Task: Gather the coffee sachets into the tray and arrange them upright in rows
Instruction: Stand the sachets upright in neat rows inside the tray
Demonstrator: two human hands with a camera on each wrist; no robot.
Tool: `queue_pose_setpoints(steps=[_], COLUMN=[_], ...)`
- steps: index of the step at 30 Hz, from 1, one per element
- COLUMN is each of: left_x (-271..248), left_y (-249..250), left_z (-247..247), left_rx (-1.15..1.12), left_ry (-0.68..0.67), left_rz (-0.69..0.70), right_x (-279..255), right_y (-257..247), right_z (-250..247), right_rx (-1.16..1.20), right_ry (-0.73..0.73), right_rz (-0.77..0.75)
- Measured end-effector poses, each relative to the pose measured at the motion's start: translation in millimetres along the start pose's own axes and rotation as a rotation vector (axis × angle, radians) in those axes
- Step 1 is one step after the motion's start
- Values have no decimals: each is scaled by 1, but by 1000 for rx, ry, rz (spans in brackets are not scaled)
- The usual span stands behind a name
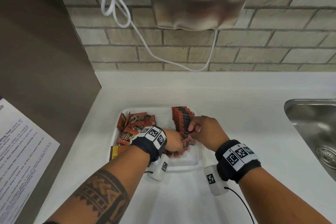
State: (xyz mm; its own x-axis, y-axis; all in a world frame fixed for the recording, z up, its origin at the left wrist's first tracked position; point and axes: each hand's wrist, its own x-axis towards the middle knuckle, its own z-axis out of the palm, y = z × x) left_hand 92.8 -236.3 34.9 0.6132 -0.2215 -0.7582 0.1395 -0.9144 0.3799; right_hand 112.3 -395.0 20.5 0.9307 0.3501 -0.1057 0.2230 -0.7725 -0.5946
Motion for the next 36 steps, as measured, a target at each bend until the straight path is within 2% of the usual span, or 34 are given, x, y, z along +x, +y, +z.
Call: queue_pose_setpoints(steps=[7,18,36], left_x=[-2,-7,4], left_y=[-1,-4,-8], left_z=[1,-1,5], left_rx=[-113,-166,-113], left_ry=[-25,-18,-31], left_rz=[-12,-11,-7], right_x=[0,-2,-4], right_y=[1,-1,-1], right_z=[-3,-6,0], right_rx=[3,33,36], right_ry=[-1,32,-19], right_rz=[-5,-5,4])
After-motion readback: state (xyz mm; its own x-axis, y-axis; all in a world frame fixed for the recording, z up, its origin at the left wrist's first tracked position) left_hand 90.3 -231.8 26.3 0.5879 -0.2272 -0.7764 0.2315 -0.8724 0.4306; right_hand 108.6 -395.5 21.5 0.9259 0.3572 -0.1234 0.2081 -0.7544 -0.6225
